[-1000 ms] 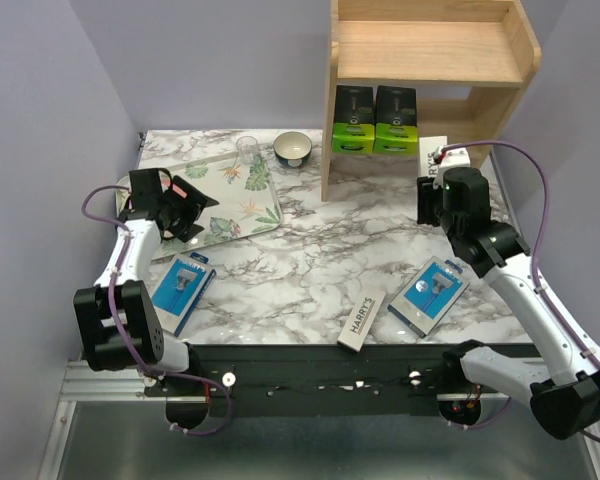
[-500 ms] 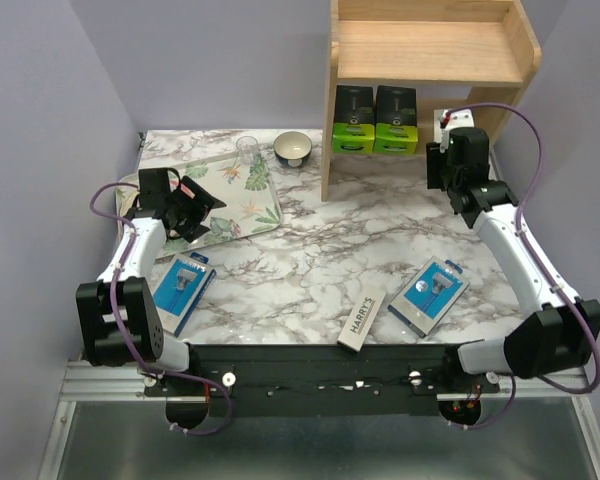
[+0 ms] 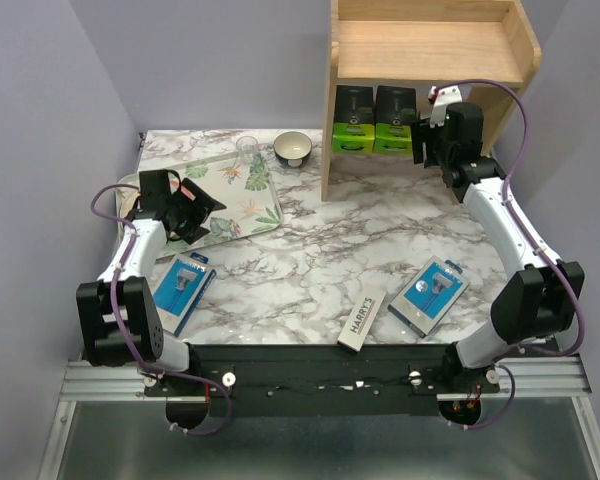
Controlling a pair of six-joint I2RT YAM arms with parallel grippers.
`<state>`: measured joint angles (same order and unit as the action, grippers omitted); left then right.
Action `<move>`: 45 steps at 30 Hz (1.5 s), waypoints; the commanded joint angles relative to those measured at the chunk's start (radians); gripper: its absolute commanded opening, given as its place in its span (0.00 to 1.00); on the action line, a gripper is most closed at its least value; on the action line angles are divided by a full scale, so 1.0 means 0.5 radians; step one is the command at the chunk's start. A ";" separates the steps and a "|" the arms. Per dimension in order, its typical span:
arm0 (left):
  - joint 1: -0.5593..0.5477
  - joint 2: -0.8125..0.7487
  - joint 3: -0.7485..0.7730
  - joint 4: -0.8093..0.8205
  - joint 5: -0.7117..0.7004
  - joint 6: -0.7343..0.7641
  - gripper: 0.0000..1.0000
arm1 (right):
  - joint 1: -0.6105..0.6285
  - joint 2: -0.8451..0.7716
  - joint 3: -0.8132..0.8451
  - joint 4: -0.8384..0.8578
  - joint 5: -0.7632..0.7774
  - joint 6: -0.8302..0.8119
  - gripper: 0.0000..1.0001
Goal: Place and organize the shaving razors onto the shelf
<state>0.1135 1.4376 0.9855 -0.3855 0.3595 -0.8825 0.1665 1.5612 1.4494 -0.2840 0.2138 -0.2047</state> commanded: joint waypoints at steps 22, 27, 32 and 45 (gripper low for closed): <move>-0.006 -0.154 -0.060 0.028 0.008 0.215 0.90 | -0.035 -0.732 -0.524 0.043 -0.374 -0.063 1.00; -0.009 -0.175 -0.112 0.093 0.082 0.299 0.90 | -0.324 -0.717 -0.583 -0.055 -0.961 -0.152 0.95; -0.006 -0.133 -0.164 0.203 0.167 0.305 0.90 | -0.443 -0.631 -0.567 -0.003 -1.066 -0.268 0.94; -0.009 0.091 0.069 0.188 0.168 0.412 0.90 | -0.542 -0.272 -0.328 0.016 -1.109 -0.358 0.83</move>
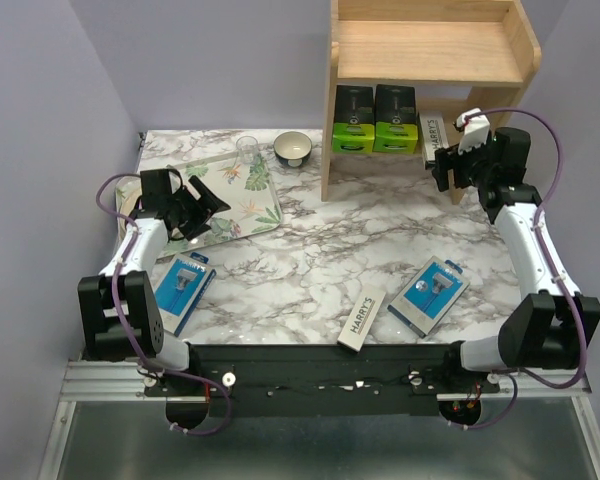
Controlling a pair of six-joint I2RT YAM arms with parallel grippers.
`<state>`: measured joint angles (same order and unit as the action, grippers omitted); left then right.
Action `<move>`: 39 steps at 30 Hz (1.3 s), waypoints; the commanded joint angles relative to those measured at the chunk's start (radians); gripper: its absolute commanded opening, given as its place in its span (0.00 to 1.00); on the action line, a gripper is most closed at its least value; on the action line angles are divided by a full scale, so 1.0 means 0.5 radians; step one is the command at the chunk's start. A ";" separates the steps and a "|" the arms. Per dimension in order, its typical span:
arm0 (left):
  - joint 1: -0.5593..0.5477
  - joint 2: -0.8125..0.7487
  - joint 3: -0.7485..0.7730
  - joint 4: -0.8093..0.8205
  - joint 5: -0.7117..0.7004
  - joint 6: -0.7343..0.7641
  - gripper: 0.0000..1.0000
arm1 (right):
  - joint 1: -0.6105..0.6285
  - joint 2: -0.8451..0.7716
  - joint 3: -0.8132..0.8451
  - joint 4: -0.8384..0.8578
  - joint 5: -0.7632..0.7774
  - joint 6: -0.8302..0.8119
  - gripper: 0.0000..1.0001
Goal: Place and organize the shaving razors onto the shelf
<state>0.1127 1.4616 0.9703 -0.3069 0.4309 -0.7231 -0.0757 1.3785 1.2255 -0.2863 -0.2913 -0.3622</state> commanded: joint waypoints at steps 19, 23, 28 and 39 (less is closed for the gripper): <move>-0.054 0.117 0.143 -0.064 -0.067 0.286 0.91 | -0.088 0.292 0.184 0.238 -0.442 -0.119 0.64; -0.072 0.132 0.158 -0.076 -0.064 0.311 0.92 | -0.088 0.342 0.197 0.315 -0.439 -0.119 0.64; -0.081 0.142 0.170 -0.098 -0.079 0.354 0.92 | -0.091 0.421 0.243 0.376 -0.485 -0.128 0.68; -0.087 0.120 0.167 -0.181 -0.073 0.569 0.93 | -0.189 0.431 0.304 0.334 -0.592 -0.177 0.81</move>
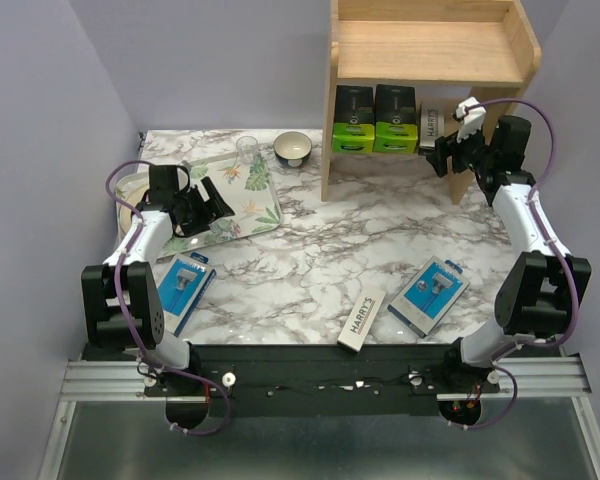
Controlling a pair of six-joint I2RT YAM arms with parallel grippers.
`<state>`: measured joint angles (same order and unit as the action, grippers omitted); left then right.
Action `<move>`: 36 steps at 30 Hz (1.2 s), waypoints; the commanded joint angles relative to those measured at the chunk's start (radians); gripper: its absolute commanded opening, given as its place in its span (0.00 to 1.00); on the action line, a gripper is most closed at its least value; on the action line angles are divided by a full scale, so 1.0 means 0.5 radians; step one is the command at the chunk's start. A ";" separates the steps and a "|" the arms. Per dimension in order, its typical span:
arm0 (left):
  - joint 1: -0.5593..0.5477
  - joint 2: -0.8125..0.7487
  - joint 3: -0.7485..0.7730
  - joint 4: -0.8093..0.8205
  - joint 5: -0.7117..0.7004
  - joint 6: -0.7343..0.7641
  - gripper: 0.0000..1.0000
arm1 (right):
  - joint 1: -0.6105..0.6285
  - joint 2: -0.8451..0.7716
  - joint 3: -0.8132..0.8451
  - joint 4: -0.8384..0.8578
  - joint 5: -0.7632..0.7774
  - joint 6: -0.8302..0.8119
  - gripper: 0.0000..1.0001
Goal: Place and organize the shaving razors onto the shelf
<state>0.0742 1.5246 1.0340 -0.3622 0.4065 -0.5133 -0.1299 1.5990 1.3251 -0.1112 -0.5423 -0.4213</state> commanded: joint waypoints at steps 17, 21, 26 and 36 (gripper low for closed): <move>-0.047 0.108 0.153 -0.110 -0.034 0.278 0.93 | -0.170 -0.360 -0.371 0.477 -0.063 0.311 0.04; -0.078 0.086 0.141 -0.119 -0.040 0.302 0.93 | -0.170 -0.228 -0.303 0.615 0.105 0.502 0.01; -0.096 0.040 0.080 -0.135 -0.064 0.336 0.94 | -0.167 -0.042 -0.224 0.738 0.136 0.582 0.01; -0.096 -0.003 0.028 -0.168 -0.116 0.410 0.95 | -0.130 0.210 -0.036 0.882 0.256 0.674 0.04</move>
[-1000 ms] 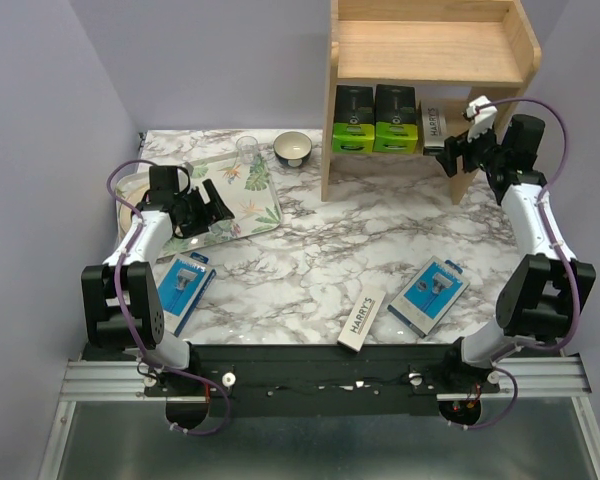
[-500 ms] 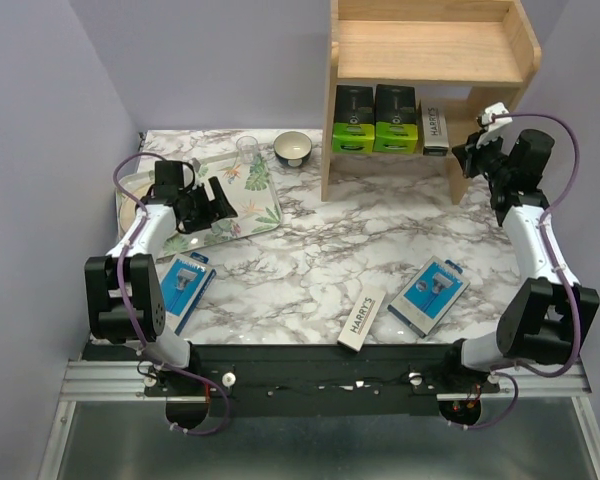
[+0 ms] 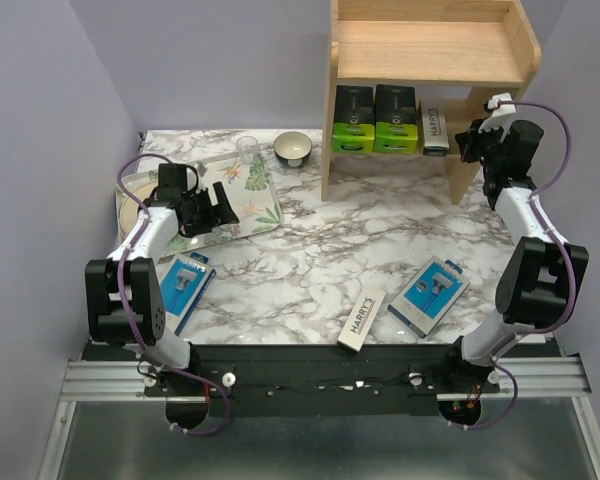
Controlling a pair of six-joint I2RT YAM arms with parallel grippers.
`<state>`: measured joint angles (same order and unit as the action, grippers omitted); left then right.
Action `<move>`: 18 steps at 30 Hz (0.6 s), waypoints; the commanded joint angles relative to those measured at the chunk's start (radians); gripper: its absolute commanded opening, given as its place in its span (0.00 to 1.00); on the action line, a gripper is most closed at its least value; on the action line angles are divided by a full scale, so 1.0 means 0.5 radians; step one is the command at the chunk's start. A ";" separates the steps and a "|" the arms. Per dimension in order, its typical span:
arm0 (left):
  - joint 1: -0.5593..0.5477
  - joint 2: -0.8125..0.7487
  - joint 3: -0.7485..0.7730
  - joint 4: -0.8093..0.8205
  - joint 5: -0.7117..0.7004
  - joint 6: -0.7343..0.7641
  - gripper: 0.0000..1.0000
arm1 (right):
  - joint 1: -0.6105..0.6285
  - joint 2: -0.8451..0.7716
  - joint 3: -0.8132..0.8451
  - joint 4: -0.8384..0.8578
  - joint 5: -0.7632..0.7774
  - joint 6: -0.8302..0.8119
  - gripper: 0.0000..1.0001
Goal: Place and organize the shaving razors onto the shelf
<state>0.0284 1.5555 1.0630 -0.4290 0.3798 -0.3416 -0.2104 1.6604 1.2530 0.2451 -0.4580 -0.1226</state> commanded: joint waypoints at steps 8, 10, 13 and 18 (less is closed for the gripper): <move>-0.011 0.000 -0.024 0.011 -0.060 0.073 0.95 | 0.181 0.247 0.123 0.225 0.048 0.067 0.06; -0.014 0.009 -0.021 0.026 -0.063 0.073 0.95 | 0.203 0.272 0.126 0.240 0.038 0.083 0.06; -0.026 0.006 -0.009 0.030 -0.060 0.082 0.96 | 0.230 0.318 0.148 0.240 0.041 0.095 0.06; -0.041 0.003 -0.021 0.017 -0.063 0.094 0.96 | 0.243 0.388 0.200 0.252 0.100 0.104 0.08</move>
<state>0.0170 1.5551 1.0515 -0.4347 0.3664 -0.3161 -0.1093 1.7966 1.3140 0.3656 -0.4335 -0.0925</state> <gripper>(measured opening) 0.957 0.066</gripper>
